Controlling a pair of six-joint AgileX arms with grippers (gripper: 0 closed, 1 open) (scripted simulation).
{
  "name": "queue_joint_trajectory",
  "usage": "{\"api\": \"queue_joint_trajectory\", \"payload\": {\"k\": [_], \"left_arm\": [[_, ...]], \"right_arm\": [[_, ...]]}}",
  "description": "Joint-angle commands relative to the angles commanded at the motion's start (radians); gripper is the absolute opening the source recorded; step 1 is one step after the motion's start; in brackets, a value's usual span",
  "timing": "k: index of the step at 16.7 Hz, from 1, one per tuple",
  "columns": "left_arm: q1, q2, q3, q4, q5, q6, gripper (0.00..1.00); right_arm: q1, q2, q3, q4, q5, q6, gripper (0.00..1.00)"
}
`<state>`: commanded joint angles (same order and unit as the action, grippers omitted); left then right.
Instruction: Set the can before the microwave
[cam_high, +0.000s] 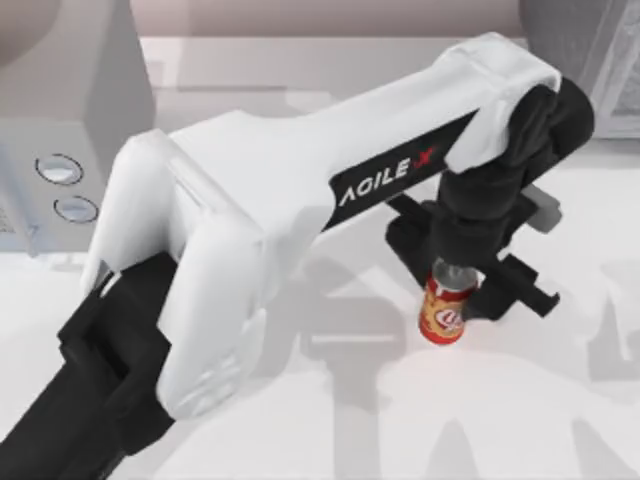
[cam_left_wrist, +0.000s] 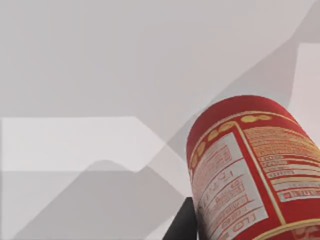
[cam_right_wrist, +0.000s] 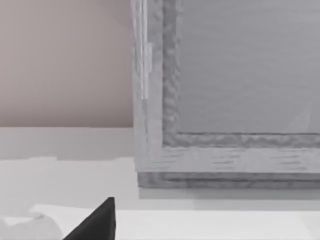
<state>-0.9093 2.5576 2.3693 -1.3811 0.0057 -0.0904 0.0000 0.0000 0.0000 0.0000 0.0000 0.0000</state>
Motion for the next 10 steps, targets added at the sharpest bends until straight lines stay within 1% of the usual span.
{"api": "queue_joint_trajectory", "payload": {"k": [1, 2, 10], "left_arm": [[0.0, 0.0, 0.0, 0.0, 0.0, 0.0, 0.02], [0.0, 0.0, 0.0, 0.0, 0.0, 0.0, 0.0], [0.001, 0.001, 0.0, 0.0, 0.0, 0.001, 0.0]], "right_arm": [[0.0, 0.0, 0.0, 0.0, 0.0, 0.0, 1.0], [0.0, 0.0, 0.0, 0.0, 0.0, 0.0, 1.0], [0.0, 0.0, 0.0, 0.0, 0.0, 0.0, 1.0]]}}
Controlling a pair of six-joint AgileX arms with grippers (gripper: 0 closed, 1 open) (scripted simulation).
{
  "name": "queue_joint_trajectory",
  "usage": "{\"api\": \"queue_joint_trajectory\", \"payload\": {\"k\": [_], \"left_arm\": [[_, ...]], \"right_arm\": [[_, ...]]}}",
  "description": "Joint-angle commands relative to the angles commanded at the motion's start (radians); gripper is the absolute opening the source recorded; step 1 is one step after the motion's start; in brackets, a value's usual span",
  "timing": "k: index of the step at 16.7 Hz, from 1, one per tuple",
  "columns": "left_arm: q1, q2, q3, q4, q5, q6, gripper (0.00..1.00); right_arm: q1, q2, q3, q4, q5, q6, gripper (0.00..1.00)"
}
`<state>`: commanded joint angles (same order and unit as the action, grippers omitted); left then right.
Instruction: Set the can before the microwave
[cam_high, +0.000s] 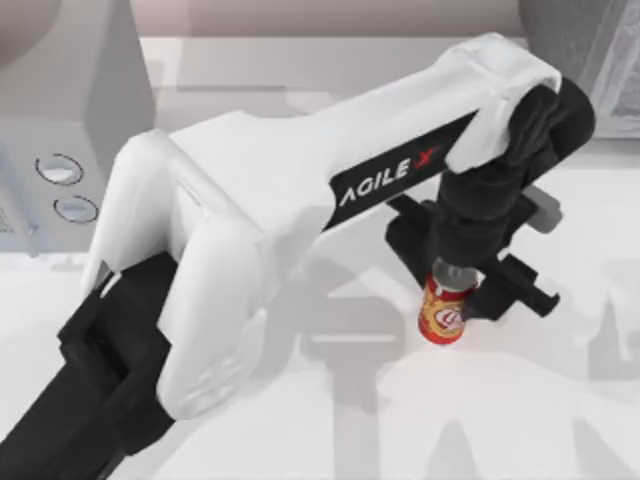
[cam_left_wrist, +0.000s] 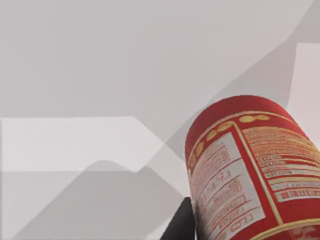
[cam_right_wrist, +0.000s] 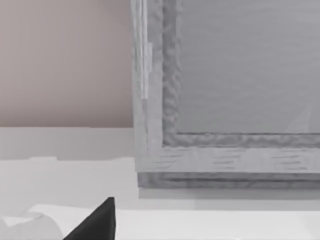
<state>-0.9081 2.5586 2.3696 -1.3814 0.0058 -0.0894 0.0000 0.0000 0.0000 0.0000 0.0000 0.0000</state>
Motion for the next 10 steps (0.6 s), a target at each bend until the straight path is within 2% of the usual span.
{"api": "queue_joint_trajectory", "payload": {"k": [3, 10], "left_arm": [[-0.003, 0.015, 0.042, -0.038, -0.001, 0.001, 0.0], [-0.001, 0.062, 0.276, -0.214, 0.001, -0.001, 0.0]], "right_arm": [[0.0, 0.0, 0.0, 0.0, 0.0, 0.0, 1.0], [0.0, 0.0, 0.0, 0.0, 0.0, 0.0, 1.0]]}}
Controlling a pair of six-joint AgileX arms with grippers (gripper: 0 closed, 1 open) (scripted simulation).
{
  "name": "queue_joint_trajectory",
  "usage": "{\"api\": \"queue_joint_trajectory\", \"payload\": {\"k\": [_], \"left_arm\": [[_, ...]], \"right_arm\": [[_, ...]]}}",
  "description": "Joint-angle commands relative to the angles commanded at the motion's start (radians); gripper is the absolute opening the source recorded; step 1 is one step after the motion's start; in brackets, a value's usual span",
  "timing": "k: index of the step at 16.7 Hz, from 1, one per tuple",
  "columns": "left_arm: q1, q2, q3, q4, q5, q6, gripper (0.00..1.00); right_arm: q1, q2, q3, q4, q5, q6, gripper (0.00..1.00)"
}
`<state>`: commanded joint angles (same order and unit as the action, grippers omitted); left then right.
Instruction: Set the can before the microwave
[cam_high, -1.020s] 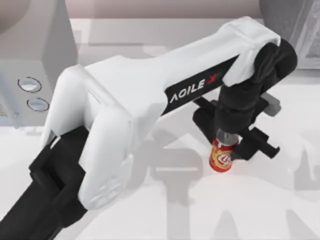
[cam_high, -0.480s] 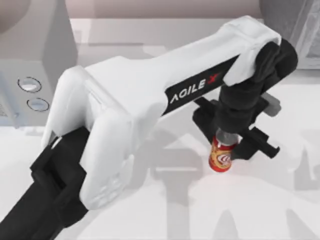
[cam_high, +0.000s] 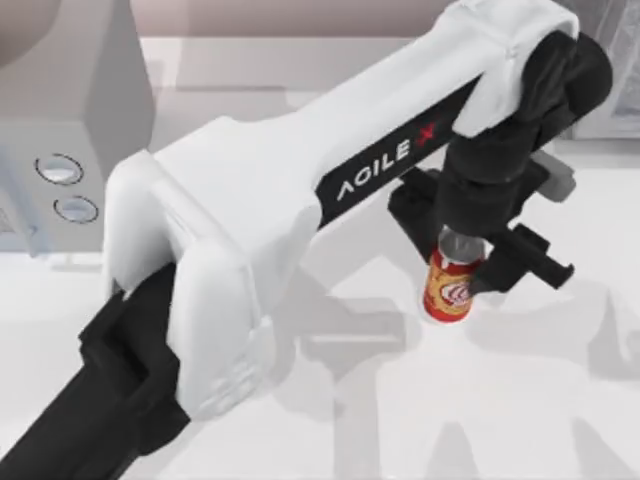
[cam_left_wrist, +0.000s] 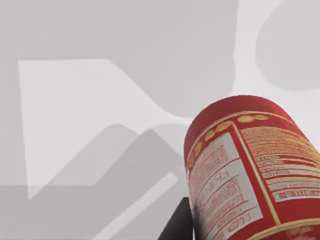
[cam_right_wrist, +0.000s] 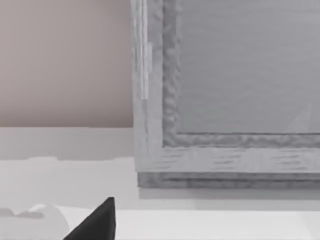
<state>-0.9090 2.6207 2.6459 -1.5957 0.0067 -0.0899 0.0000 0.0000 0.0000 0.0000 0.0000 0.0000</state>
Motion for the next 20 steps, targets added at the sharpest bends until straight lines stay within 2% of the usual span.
{"api": "queue_joint_trajectory", "payload": {"k": [6, 9, 14, 17, 20], "left_arm": [[0.0, -0.007, -0.009, 0.0, 0.0, 0.007, 0.0], [0.011, -0.063, -0.1, -0.001, 0.006, 0.053, 0.0], [0.102, -0.26, -0.42, 0.019, 0.024, 0.188, 0.0], [0.219, -0.422, -0.671, 0.052, 0.032, 0.28, 0.0], [0.38, -0.598, -0.937, 0.096, 0.035, 0.366, 0.0]], "right_arm": [[0.0, 0.0, 0.0, 0.0, 0.0, 0.0, 1.0], [0.0, 0.0, 0.0, 0.0, 0.0, 0.0, 1.0], [0.0, 0.0, 0.0, 0.0, 0.0, 0.0, 1.0], [0.0, 0.0, 0.0, 0.0, 0.0, 0.0, 1.0], [0.0, 0.0, 0.0, 0.0, 0.0, 0.0, 1.0]]}}
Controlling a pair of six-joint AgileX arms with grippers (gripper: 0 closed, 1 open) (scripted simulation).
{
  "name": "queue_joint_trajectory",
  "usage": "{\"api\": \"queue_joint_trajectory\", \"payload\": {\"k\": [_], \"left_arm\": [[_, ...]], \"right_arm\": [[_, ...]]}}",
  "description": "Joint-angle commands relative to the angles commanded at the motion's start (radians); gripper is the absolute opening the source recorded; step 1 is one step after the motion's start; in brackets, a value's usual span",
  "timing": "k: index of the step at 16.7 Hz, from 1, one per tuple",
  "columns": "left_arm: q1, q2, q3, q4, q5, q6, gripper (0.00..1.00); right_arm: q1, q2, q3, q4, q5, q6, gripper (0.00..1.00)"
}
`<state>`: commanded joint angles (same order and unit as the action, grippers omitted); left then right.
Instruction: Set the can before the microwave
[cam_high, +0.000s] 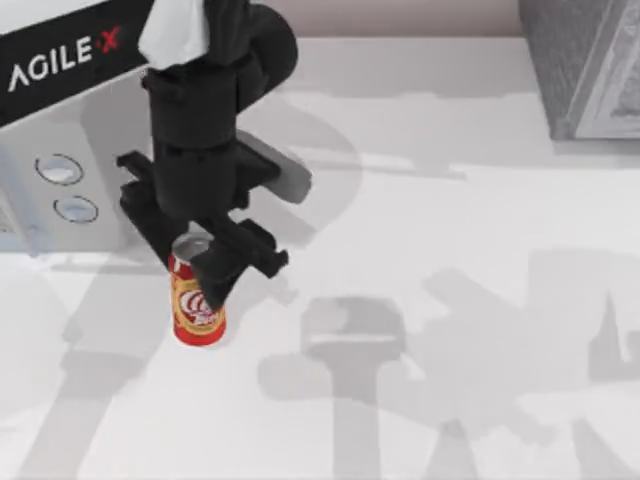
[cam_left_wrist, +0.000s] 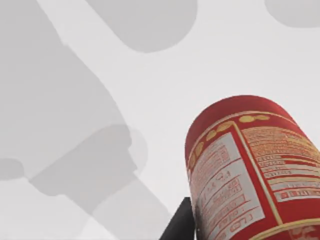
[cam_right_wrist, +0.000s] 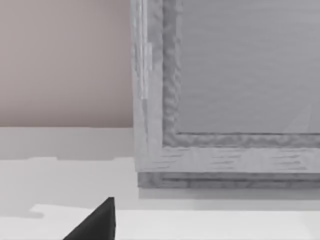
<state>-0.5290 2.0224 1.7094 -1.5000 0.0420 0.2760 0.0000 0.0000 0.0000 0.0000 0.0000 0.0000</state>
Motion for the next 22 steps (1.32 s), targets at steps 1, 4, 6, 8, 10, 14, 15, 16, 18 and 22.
{"api": "queue_joint_trajectory", "payload": {"k": [1, 4, 6, 8, 10, 14, 15, 16, 18, 22], "left_arm": [[0.062, -0.059, -0.088, 0.017, 0.0, 0.026, 0.0], [0.263, -0.221, -0.336, 0.074, -0.002, 0.093, 0.0], [0.404, -0.313, -0.475, 0.121, -0.006, 0.124, 0.0], [0.547, -0.394, -0.581, 0.178, -0.012, 0.145, 0.0], [0.683, -0.461, -0.651, 0.243, -0.021, 0.156, 0.0], [0.887, -0.549, -0.709, 0.358, -0.041, 0.157, 0.0], [0.916, -0.56, -0.713, 0.376, -0.044, 0.156, 0.0], [0.934, -0.568, -0.715, 0.388, -0.046, 0.155, 0.0], [0.941, -0.571, -0.715, 0.393, -0.047, 0.154, 0.0], [0.937, -0.567, -0.716, 0.394, -0.048, 0.157, 0.0]], "right_arm": [[0.0, 0.0, 0.0, 0.0, 0.0, 0.0, 1.0], [0.0, 0.0, 0.0, 0.0, 0.0, 0.0, 1.0], [0.0, 0.0, 0.0, 0.0, 0.0, 0.0, 1.0], [0.0, 0.0, 0.0, 0.0, 0.0, 0.0, 1.0], [0.0, 0.0, 0.0, 0.0, 0.0, 0.0, 1.0], [0.0, 0.0, 0.0, 0.0, 0.0, 0.0, 1.0], [0.0, 0.0, 0.0, 0.0, 0.0, 0.0, 1.0], [0.0, 0.0, 0.0, 0.0, 0.0, 0.0, 1.0], [0.0, 0.0, 0.0, 0.0, 0.0, 0.0, 1.0], [0.0, 0.0, 0.0, 0.0, 0.0, 0.0, 1.0]]}}
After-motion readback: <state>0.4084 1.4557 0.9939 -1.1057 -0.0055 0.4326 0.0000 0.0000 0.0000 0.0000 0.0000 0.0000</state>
